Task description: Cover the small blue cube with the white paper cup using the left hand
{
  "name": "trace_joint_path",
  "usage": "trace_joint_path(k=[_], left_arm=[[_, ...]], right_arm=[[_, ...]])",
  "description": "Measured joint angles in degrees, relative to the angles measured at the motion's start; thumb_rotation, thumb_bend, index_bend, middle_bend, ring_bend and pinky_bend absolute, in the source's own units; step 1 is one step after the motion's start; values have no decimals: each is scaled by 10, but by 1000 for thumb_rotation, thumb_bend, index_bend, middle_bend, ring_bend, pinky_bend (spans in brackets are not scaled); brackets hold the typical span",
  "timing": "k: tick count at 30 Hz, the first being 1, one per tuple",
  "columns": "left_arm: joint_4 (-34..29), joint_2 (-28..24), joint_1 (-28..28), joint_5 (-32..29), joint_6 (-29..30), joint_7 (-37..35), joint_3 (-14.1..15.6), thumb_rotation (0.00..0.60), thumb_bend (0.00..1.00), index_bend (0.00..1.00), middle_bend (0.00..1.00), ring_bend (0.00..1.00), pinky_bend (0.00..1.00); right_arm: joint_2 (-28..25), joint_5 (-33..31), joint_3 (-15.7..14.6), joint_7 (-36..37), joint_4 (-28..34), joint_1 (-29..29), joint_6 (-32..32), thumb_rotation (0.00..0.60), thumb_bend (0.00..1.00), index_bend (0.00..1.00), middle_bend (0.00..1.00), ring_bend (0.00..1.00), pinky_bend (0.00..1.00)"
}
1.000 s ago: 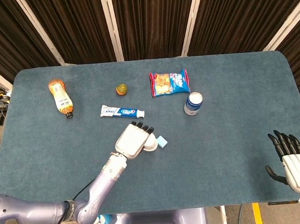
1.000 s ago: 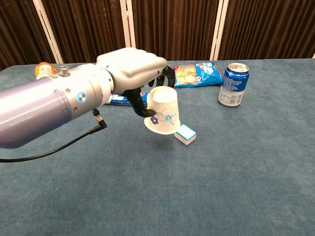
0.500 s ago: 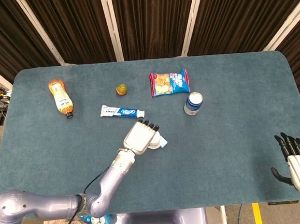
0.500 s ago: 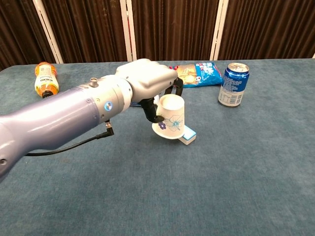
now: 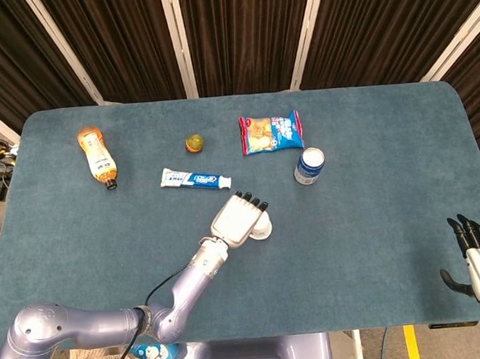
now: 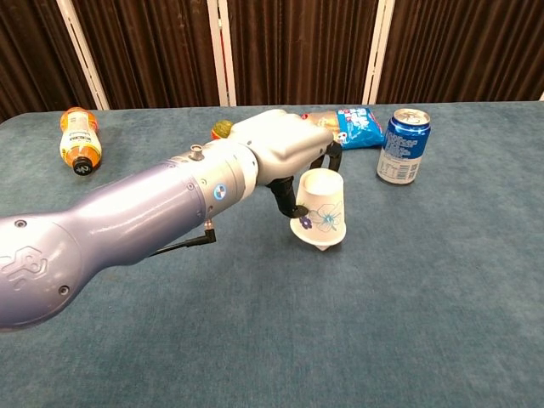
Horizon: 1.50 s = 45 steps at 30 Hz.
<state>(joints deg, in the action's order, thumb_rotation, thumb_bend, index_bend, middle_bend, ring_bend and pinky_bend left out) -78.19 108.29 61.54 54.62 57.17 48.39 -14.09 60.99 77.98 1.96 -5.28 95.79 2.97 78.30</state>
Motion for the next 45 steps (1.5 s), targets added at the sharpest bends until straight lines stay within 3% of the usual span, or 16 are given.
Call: trace_joint_path(k=[3, 7, 10, 19, 25, 31, 35, 41, 45], left_arm=[[6, 3, 2, -6, -3, 1, 0, 600, 246, 281, 325, 248, 375], [8, 5, 5, -24, -12, 5, 0, 600, 173, 162, 164, 106, 226], [6, 5, 7, -34, -16, 10, 1, 600, 159, 105, 94, 74, 193], [-17, -7, -1, -28, 13, 14, 7, 600, 144, 65, 63, 40, 167], [-88, -60, -46, 15, 84, -2, 27, 600, 69, 57, 53, 40, 166], [-194, -173, -130, 99, 190, -24, 81, 600, 26, 41, 29, 41, 148], [-248, -260, -211, 179, 283, -60, 136, 600, 0, 0, 2, 9, 106], [-274, -355, -327, 245, 381, -146, 220, 600, 0, 0, 0, 0, 30], [-257, -383, -391, 274, 432, -189, 248, 600, 0, 0, 0, 0, 23]], right_arm=[[-1, -5, 1, -3, 2, 0, -3, 600, 309, 0, 0, 0, 45], [-3, -10, 3, -4, 4, 1, -4, 600, 309, 0, 0, 0, 45], [-3, -11, 4, -2, 4, 1, -5, 600, 309, 0, 0, 0, 44], [-4, -3, 1, -2, 2, 1, -4, 600, 309, 0, 0, 0, 45], [-3, 2, 1, 6, -4, 1, -2, 600, 308, 0, 0, 0, 45], [4, 23, 4, 16, -13, 0, 18, 600, 308, 0, 0, 0, 45], [12, 37, 7, 24, -22, -1, 34, 600, 309, 0, 0, 0, 44], [23, 67, 7, 34, -35, -5, 61, 600, 309, 0, 0, 0, 44], [32, 83, 6, 28, -50, -8, 79, 600, 308, 0, 0, 0, 45]])
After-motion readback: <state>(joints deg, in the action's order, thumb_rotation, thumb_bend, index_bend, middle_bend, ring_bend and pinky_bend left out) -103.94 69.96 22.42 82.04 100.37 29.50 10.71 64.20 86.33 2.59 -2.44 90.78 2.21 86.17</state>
